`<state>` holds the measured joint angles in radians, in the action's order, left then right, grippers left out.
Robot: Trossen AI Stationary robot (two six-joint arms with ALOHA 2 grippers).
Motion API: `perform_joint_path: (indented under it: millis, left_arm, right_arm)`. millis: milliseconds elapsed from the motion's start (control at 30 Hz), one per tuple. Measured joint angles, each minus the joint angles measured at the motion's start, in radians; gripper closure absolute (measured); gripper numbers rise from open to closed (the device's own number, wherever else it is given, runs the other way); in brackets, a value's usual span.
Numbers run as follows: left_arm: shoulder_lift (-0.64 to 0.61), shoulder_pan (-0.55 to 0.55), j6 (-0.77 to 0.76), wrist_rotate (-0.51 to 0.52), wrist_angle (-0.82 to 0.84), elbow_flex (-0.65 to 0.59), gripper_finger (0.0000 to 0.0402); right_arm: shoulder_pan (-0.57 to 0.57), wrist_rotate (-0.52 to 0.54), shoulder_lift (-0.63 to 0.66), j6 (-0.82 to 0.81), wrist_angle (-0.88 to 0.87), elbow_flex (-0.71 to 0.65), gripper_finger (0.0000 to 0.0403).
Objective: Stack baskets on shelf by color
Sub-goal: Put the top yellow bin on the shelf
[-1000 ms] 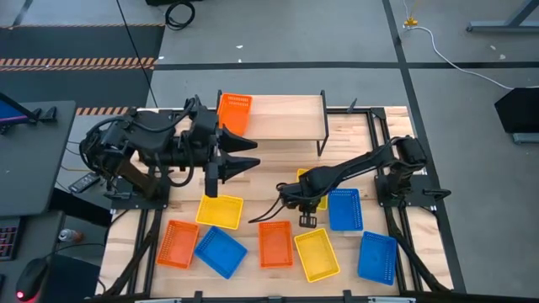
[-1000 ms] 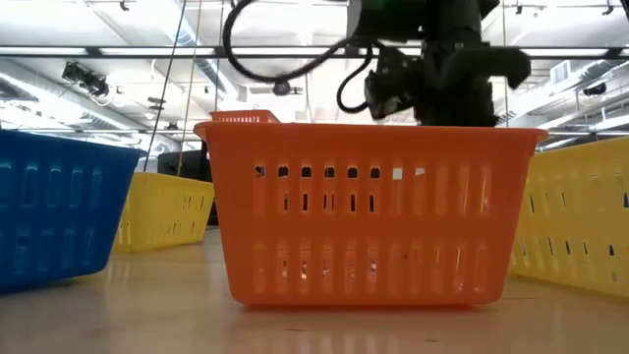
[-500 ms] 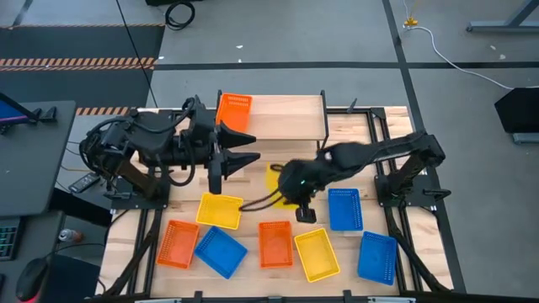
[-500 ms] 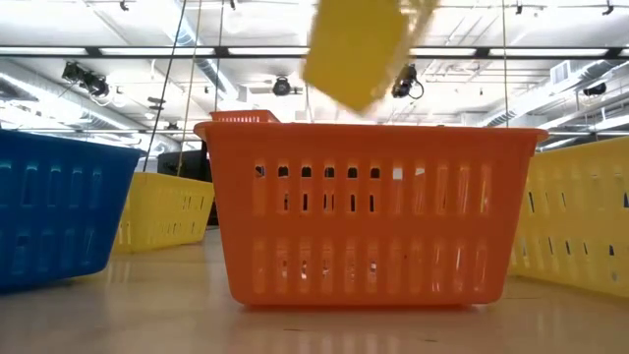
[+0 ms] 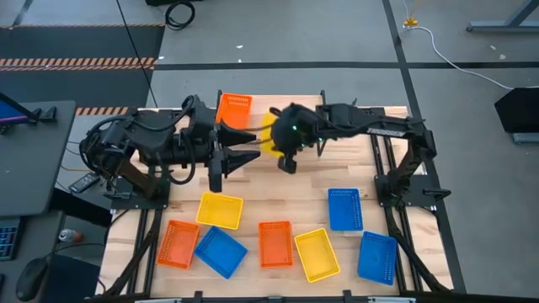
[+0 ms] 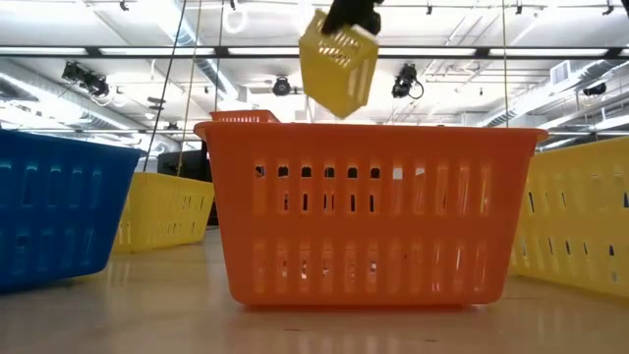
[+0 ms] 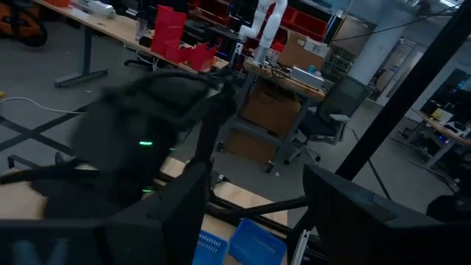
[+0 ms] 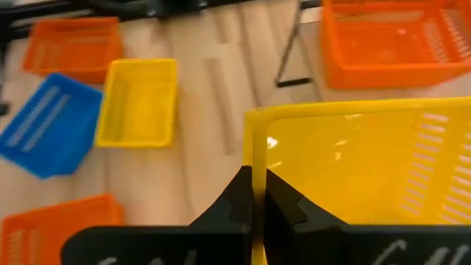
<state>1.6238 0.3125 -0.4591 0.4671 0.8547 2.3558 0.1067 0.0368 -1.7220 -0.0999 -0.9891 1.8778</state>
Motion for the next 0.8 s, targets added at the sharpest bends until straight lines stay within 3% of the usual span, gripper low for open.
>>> perform_joint_path:
  millis: [200,800]
  left_arm:
    - [0.0,0.006,0.0,0.0,-0.047,0.0,0.0171]
    - [0.0,0.005,0.052,0.0,-0.108,0.0,0.0171]
  right_arm:
    - [0.072,-0.037,-0.038,0.037,-0.014,0.0,0.039]
    - [0.147,-0.079,-0.116,0.107,-0.044,0.0,0.0388]
